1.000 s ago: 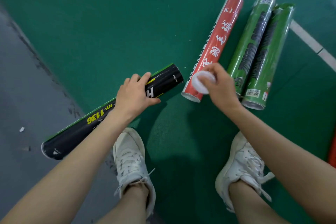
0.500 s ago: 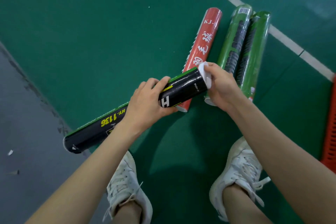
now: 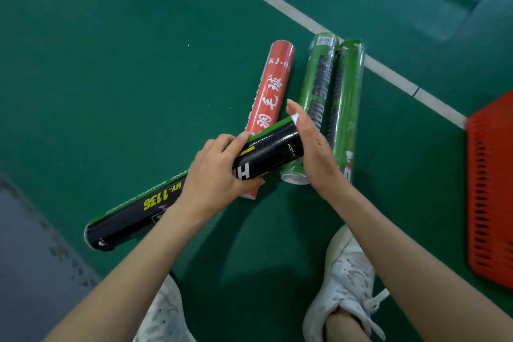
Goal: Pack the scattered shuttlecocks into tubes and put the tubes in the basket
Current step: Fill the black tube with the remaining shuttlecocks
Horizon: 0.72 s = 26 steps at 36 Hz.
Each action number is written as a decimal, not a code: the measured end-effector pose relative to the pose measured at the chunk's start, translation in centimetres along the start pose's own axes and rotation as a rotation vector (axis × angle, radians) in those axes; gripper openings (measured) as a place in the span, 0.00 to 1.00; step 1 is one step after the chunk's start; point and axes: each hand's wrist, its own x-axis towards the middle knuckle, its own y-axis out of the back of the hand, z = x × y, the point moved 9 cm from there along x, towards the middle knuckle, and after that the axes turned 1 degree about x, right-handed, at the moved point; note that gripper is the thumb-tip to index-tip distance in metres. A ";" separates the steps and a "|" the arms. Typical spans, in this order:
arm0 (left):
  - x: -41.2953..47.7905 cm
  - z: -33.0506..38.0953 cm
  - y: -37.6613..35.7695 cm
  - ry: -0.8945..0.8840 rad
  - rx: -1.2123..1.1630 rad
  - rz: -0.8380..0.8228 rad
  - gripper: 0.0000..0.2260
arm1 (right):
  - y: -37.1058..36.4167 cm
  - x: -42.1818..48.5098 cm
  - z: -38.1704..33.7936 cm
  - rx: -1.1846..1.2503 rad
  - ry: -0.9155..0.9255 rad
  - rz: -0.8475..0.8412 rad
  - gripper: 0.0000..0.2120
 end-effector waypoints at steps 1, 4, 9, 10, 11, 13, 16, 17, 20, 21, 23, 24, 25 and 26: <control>0.0 0.1 0.0 -0.001 0.004 0.005 0.37 | 0.0 -0.1 0.0 0.005 0.002 -0.013 0.18; -0.2 0.3 -0.1 0.015 -0.009 0.008 0.37 | -0.2 -0.4 -0.4 -0.039 0.021 -0.053 0.22; -0.6 0.5 -0.1 0.036 -0.030 0.018 0.38 | 0.2 -0.6 -0.8 -0.259 0.072 -0.049 0.36; -0.6 0.5 0.0 0.036 -0.030 0.021 0.38 | 0.2 -0.6 -0.9 -0.293 0.083 -0.040 0.38; -0.6 0.6 0.1 0.035 -0.030 0.023 0.37 | 0.2 -0.6 -0.8 -0.321 0.092 -0.028 0.39; -0.3 0.7 0.1 0.026 -0.023 0.024 0.37 | 0.4 -0.5 -0.8 -0.328 0.102 0.005 0.37; 0.0 1.2 0.2 0.009 -0.014 0.038 0.37 | 0.8 -0.3 -1.2 -0.275 0.121 0.049 0.29; 0.1 1.4 0.2 0.005 -0.017 0.046 0.36 | 0.9 -0.3 -1.5 -0.248 0.124 0.059 0.27; 0.4 1.8 0.6 -0.001 -0.028 0.081 0.36 | 1.0 -0.1 -2.3 -0.162 0.137 0.077 0.23; 0.5 1.9 0.8 -0.005 -0.027 0.092 0.36 | 1.0 -0.1 -2.5 -0.128 0.140 0.080 0.22; 0.7 2.1 1.2 -0.020 -0.005 0.103 0.36 | 1.1 -0.1 -2.9 -0.035 0.129 0.088 0.19; 0.7 2.2 1.5 -0.024 0.008 0.104 0.35 | 1.1 -0.1 -3.1 -0.003 0.125 0.094 0.18; 0.7 2.3 1.8 -0.026 0.019 0.103 0.35 | 1.0 -0.2 -3.4 0.010 0.127 0.097 0.17; 0.7 2.4 2.1 -0.028 0.031 0.102 0.36 | 0.8 -0.3 -3.6 0.006 0.129 0.098 0.17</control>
